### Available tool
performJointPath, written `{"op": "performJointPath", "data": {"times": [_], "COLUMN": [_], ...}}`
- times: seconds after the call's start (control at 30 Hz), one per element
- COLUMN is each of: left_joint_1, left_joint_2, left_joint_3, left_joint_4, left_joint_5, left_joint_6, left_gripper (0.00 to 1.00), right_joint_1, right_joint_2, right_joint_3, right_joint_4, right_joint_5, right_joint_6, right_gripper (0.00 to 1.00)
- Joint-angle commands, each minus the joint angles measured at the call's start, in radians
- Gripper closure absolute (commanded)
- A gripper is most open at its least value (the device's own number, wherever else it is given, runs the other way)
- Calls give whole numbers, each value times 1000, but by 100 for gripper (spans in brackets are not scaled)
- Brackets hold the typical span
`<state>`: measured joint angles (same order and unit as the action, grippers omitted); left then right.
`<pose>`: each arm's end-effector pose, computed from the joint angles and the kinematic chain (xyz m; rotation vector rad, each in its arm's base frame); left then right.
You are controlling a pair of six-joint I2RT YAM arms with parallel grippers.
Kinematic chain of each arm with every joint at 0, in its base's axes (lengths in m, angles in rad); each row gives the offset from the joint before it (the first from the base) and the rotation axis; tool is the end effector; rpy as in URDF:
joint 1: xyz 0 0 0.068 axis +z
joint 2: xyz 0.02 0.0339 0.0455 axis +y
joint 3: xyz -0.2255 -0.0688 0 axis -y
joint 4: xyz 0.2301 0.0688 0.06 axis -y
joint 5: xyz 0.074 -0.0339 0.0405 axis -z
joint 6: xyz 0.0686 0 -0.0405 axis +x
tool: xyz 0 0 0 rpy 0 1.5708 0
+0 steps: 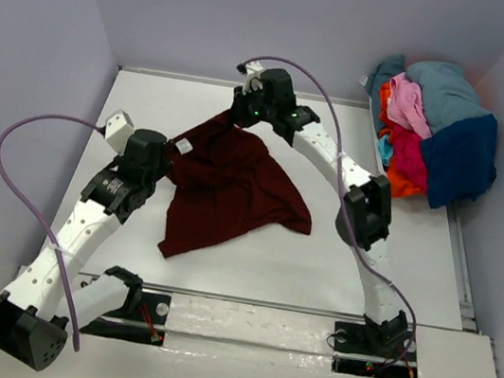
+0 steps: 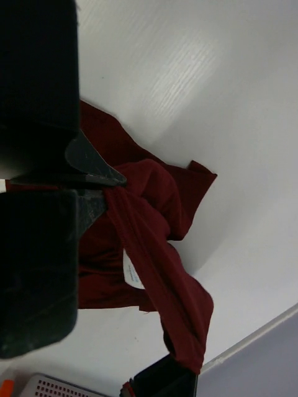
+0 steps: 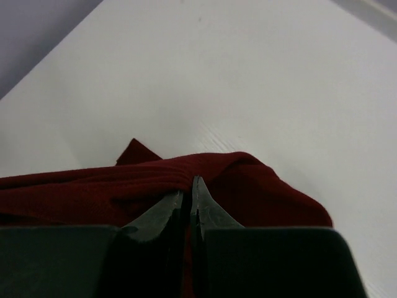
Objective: Fold and stack the t-shirts
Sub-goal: Flatten out the tshirt
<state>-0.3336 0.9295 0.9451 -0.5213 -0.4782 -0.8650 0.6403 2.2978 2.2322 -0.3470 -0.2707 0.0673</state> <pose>0.2298 -0.0462 0.2924 -0.8043 1.8587 -0.2629 0.4155 0.3324 0.2706 -0.7480 1.8986 0.7202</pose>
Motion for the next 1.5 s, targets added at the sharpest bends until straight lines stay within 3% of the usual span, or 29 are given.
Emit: {"op": "performJointPath", "data": {"times": [0.0, 0.07, 0.1, 0.17, 0.2, 0.27, 0.3, 0.37, 0.43, 0.5, 0.53, 0.57, 0.6, 0.67, 0.73, 0.83, 0.97, 1.1, 1.27, 1.47], "left_joint_1": [24, 33, 44, 54, 67, 90, 99, 99, 99, 99, 99, 99, 99, 81, 56, 24, 13, 13, 13, 13], "left_joint_2": [-55, -44, -29, -3, 27, 87, 100, 118, 133, 169, 181, 199, 215, 297, 369, 506, 563, 585, 658, 695], "left_joint_3": [-32, -32, -31, -10, 3, 62, 87, 145, 191, 270, 294, 329, 346, 438, 506, 583, 500, 458, 481, 465], "left_joint_4": [-196, -233, -218, -189, -148, -126, -118, -58, -14, 106, 147, 272, 323, 331, 261, 170, 178, 159, 136, 156], "left_joint_5": [-168, -181, -181, -181, -181, -191, -198, -223, -224, -179, -150, 1, 127, 398, 456, 517, 538, 495, 454, 431], "left_joint_6": [-259, -292, -267, -232, -209, -167, -154, -91, -20, 102, 295, 531, 648, 791, 839, 779, 634, 511, 407, 308], "left_gripper": [94, 94, 94, 89, 78, 24, 12, 6, 2, 1, 1, 1, 1, 1, 1, 5, 7, 7, 7, 7], "right_joint_1": [21, 39, 48, 48, 48, 48, 48, 7, -42, -97, -97, -97, -97, -97, -97, -97, -97, -97, -97, -97], "right_joint_2": [158, 215, 270, 290, 243, 146, 33, -72, -203, -311, -372, -503, -568, -679, -791, -868, -891, -850, -786, -654], "right_joint_3": [196, 253, 345, 389, 373, 207, 143, -4, -70, -269, -360, -555, -651, -819, -1011, -1198, -1316, -1338, -1390, -1320], "right_joint_4": [127, 143, 120, 39, 25, 13, 8, -80, -247, -299, -302, -275, -255, -212, -198, -123, -40, -41, 80, 114], "right_joint_5": [-122, -102, -72, 11, 48, 183, 224, 348, 354, 358, 361, 392, 386, 354, 338, 321, 283, 281, 186, 150], "right_joint_6": [147, 172, 186, 189, 186, 141, 132, 182, 295, 341, 345, 341, 344, 403, 454, 568, 614, 597, 588, 542], "right_gripper": [93, 87, 49, 1, 0, 0, 0, 0, 0, 0, 0, 1, 1, 1, 2, 8, 15, 17, 18, 28]}}
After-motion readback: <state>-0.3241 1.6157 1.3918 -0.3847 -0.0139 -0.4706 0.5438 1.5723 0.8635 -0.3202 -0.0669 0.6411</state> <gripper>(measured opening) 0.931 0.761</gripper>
